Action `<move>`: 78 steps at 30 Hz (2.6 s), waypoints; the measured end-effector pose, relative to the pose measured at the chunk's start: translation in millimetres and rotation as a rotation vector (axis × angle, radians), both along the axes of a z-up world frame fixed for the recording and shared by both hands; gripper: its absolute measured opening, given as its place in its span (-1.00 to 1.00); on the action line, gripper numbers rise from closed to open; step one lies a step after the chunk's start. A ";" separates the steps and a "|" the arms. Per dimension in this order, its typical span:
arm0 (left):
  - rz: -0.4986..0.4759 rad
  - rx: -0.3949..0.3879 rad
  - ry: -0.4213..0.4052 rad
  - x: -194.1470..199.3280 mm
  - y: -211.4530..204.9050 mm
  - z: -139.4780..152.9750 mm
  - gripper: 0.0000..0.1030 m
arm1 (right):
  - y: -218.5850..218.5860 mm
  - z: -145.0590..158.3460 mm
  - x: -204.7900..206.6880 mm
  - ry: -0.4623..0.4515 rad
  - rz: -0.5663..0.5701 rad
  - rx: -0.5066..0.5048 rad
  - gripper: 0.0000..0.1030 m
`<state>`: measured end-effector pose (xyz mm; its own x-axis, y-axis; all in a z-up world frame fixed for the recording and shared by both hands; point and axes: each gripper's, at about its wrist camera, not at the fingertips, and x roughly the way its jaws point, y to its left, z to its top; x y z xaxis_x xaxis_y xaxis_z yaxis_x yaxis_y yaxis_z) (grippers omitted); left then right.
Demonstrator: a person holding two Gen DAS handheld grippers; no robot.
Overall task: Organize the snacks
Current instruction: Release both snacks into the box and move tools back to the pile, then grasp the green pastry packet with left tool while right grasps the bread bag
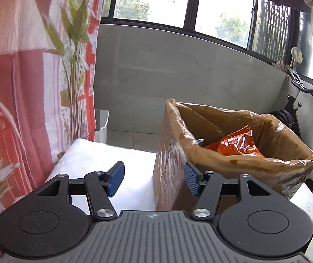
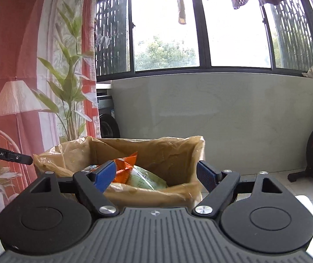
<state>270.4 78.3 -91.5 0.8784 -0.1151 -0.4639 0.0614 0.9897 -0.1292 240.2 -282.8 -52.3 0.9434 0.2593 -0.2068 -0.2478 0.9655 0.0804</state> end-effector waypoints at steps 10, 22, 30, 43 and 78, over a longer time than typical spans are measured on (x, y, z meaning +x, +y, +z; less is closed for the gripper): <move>0.038 0.004 0.072 -19.7 -20.6 -47.3 0.27 | -14.0 -73.5 -21.7 0.148 -0.097 0.062 0.89; 0.053 -0.023 0.144 -38.4 -43.1 -81.1 0.35 | 15.7 -126.7 -11.0 0.332 -0.099 -0.052 0.93; 0.061 -0.019 0.184 -41.6 -44.7 -95.9 0.35 | 20.9 -144.3 -13.5 0.391 -0.083 -0.106 0.93; -0.020 -0.006 0.268 -49.0 -69.5 -123.7 0.37 | 4.3 -146.2 -23.0 0.371 -0.016 -0.071 0.56; -0.051 0.018 0.346 -50.5 -82.6 -151.0 0.08 | 8.8 -147.0 -23.1 0.358 -0.018 -0.067 0.56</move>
<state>220.0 -4.3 -242.5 0.6623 -0.1440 -0.7353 0.0662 0.9888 -0.1340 217.1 -274.0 -199.3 0.8122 0.2184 -0.5410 -0.1984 0.9754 0.0959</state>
